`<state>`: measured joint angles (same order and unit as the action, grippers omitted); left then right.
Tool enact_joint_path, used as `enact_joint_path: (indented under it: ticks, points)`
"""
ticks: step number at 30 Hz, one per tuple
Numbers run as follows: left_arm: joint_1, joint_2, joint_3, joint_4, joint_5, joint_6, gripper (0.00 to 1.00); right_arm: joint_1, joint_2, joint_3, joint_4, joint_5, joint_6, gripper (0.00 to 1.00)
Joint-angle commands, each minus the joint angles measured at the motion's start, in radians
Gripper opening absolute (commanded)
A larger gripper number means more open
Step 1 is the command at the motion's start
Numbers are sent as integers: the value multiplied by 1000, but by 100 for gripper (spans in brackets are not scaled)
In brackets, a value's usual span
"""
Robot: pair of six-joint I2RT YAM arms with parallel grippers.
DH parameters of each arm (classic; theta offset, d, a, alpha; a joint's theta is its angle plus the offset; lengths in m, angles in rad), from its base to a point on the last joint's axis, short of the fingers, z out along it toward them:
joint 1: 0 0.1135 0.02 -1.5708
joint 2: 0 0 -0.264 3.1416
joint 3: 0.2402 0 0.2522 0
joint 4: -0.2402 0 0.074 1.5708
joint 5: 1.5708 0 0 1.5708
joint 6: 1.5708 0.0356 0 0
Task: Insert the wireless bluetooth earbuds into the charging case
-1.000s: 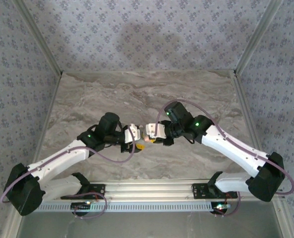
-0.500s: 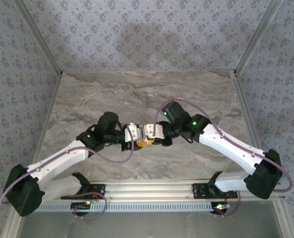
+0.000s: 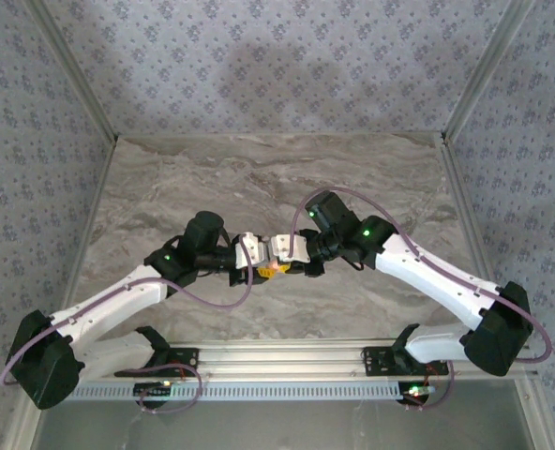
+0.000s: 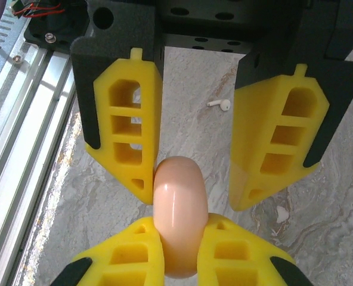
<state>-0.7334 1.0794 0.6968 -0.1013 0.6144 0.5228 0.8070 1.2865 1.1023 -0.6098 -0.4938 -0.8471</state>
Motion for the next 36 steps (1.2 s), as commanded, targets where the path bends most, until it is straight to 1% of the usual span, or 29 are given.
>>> enact_joint_path:
  ticks: [1,6,17,18,21,24,33,35,36]
  points:
    - [-7,-1,-17,17,27,0,42,6,-5,33,5,-37,-1,11]
    - [-7,2,-16,18,25,0,45,5,-8,31,5,-35,-3,11]
    - [-7,5,-16,15,25,-1,44,4,-21,28,4,-34,-1,11]
    - [-7,5,-16,14,25,-2,44,4,-23,26,27,-34,-2,11]
    - [-7,5,-16,14,26,-4,50,3,-27,22,32,-28,-1,11]
    - [-7,4,-17,17,25,-7,51,3,-27,20,28,-22,-1,11]
    - [-7,-1,-19,18,15,-12,51,1,-37,18,27,-14,0,11]
    - [-6,-2,-19,21,12,-17,49,1,-41,16,27,-14,-1,11]
    - [-7,-2,-20,24,12,-18,46,0,-43,16,28,-15,0,11]
